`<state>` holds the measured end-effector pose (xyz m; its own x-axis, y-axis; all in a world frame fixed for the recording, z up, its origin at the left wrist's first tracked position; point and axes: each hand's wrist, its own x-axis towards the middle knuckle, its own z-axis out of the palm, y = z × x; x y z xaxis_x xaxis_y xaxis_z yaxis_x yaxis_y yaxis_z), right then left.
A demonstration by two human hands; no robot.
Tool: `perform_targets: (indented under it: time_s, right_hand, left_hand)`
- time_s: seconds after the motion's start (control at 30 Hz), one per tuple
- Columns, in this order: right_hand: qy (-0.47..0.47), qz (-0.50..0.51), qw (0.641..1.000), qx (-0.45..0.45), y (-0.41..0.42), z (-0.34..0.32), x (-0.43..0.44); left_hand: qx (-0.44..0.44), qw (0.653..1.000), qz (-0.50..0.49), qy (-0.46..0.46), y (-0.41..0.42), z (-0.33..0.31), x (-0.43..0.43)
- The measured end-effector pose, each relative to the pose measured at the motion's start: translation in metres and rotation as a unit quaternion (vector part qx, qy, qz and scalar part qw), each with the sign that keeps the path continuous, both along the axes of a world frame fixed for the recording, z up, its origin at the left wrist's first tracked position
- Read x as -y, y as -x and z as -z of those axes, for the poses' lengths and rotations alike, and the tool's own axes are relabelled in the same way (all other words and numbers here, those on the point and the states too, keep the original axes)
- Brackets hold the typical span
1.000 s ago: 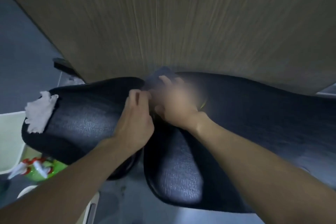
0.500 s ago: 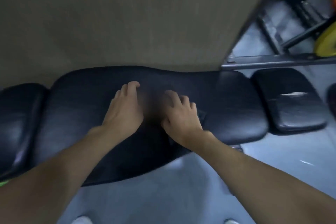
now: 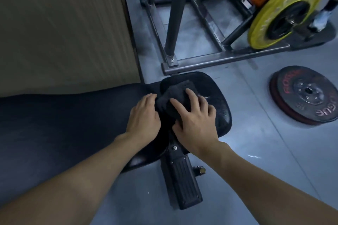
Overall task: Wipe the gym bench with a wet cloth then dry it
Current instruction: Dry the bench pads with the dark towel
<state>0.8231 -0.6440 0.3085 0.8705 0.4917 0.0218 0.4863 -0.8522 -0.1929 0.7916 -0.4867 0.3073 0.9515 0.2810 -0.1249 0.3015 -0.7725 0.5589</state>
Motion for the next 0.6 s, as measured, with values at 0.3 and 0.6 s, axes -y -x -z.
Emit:
perform_targets:
  time_s: [0.3, 0.6]
  right_hand:
    - [0.06, 0.019, 0.998, -0.007, -0.041, 0.046, -0.022]
    - [0.058, 0.03, 0.998, 0.017, -0.107, 0.049, -0.054]
  left_hand:
    - [0.051, 0.993, 0.011, -0.104, -0.013, 0.053, -0.006]
    - [0.023, 0.991, 0.037, -0.124, -0.014, 0.061, -0.005]
